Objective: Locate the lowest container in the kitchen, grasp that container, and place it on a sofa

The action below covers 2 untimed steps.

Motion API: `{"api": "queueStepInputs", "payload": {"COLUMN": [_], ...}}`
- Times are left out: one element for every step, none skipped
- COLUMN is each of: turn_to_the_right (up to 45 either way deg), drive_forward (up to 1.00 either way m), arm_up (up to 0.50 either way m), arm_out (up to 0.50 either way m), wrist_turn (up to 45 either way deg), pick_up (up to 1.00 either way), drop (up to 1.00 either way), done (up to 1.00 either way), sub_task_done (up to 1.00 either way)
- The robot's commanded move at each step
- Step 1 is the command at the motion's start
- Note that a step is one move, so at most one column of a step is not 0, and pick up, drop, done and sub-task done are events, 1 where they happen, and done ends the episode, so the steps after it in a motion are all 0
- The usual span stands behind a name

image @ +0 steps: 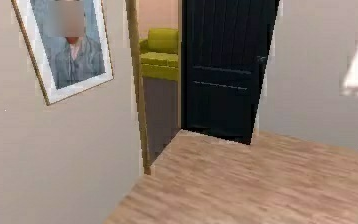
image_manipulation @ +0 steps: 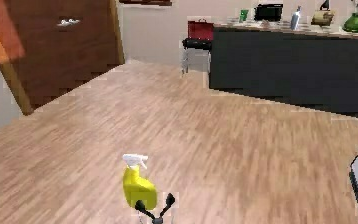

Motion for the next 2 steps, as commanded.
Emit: {"api": "queueStepInputs", "payload": {"turn_to_the_right": [0.0, 6.0], "drive_forward": [1.00, 0.00], "arm_up": [0.00, 0.00], "arm_out": [0.00, 0.00], "wrist_turn": [0.0, 0.0], "pick_up": [0.00, 0.00], "drop": [0.00, 0.00], "done": [0.00, 0.00], "sub_task_done": [0.00, 0.00]}}
